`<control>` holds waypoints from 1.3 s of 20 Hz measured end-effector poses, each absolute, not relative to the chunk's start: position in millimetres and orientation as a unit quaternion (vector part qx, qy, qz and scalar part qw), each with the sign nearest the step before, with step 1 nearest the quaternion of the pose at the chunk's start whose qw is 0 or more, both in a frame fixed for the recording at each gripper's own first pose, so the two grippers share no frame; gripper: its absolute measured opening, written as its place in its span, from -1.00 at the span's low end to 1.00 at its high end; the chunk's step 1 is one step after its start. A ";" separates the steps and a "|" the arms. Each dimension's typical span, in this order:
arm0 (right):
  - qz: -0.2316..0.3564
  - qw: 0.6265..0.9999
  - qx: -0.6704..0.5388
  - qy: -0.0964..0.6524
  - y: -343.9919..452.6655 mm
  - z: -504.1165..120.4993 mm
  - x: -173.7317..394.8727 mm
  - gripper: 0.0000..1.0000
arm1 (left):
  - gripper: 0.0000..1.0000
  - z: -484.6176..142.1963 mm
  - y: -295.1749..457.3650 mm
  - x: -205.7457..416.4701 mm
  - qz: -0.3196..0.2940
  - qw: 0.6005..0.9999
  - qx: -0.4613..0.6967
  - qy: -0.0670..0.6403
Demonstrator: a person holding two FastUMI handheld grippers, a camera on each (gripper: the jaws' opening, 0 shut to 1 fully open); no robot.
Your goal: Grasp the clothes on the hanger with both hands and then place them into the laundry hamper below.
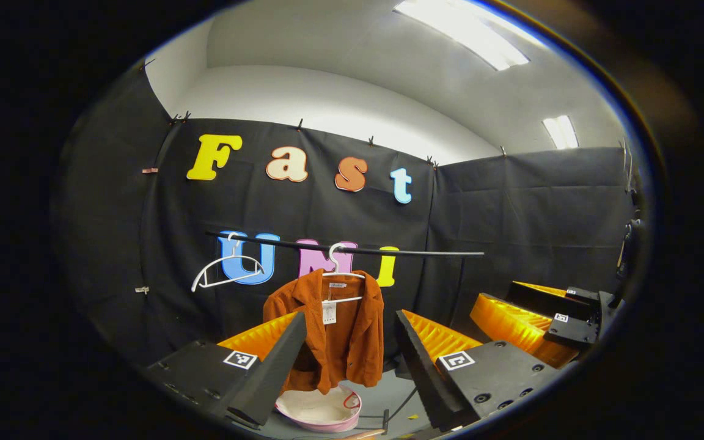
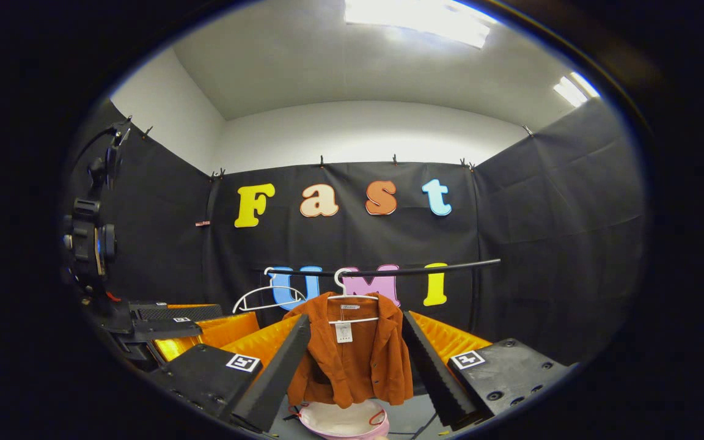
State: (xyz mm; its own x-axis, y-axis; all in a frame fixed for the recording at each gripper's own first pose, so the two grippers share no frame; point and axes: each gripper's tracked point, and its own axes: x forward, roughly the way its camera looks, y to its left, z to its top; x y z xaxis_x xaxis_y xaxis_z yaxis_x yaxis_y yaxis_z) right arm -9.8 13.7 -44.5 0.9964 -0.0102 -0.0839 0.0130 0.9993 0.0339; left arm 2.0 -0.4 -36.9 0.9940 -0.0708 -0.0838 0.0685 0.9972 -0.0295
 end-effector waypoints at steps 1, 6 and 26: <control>-0.010 0.999 0.017 0.043 14.0 -48.1 -8.6 0.94 | 0.84 -41.4 1.4 2.8 -0.038 0.998 -0.015 0.046; -0.016 0.998 0.016 0.062 9.2 -76.0 9.4 0.94 | 0.84 -53.7 9.9 22.9 -0.039 0.998 -0.034 0.046; 0.093 0.991 0.022 0.091 -52.1 -252.4 242.5 0.94 | 0.84 -164.1 45.7 256.5 0.117 0.993 -0.017 0.018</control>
State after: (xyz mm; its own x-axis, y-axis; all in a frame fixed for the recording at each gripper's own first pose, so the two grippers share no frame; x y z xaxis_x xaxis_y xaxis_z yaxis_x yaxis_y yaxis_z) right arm 242.5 -52.1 -252.4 0.9663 0.1880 -0.1761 -0.1800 0.9818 0.0607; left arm 256.5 45.7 -164.1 0.9721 0.2311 -0.0405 -0.2323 0.9722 -0.0297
